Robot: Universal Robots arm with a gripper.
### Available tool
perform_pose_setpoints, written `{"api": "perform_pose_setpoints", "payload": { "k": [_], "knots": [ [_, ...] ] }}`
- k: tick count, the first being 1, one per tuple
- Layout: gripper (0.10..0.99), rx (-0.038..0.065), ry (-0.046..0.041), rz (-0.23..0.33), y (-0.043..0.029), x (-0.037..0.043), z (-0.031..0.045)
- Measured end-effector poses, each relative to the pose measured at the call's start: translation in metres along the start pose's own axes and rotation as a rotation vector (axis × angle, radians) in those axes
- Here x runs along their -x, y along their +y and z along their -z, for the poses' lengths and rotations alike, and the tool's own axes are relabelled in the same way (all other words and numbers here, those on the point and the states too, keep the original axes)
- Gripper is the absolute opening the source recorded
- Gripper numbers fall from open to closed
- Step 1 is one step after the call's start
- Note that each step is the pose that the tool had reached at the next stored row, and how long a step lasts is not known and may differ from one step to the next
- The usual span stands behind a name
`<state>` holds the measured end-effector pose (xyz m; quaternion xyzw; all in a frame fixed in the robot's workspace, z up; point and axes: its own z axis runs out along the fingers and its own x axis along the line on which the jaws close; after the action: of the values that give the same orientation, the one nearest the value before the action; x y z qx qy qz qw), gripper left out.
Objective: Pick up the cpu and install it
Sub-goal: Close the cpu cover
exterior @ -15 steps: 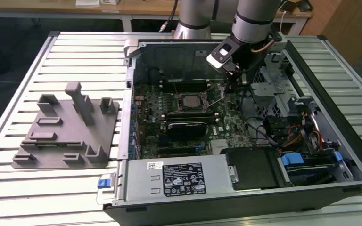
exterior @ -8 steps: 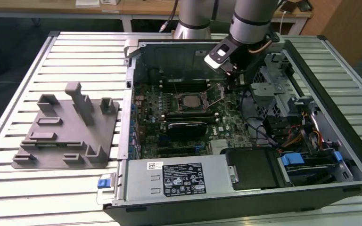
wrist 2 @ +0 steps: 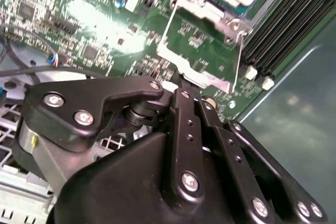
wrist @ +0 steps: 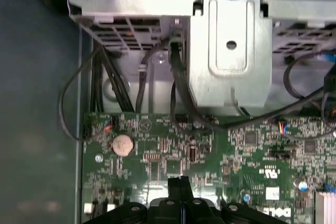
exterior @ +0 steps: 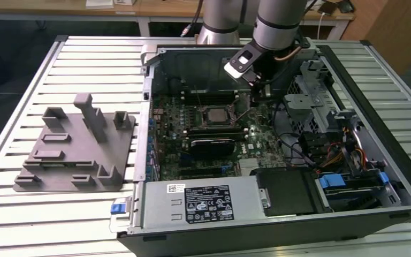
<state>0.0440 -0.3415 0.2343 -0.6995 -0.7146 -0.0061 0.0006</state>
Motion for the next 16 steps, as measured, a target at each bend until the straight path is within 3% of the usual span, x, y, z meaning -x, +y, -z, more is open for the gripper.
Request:
{"api": "perform_pose_setpoints", "payload": {
  "k": [11,16],
  "knots": [
    [0.106,0.002,0.0000,-0.002,-0.0359,-0.0007,-0.0005],
    [0.106,0.002,-0.0001,-0.002,-0.0475,-0.0010,-0.0014]
  ]
}}
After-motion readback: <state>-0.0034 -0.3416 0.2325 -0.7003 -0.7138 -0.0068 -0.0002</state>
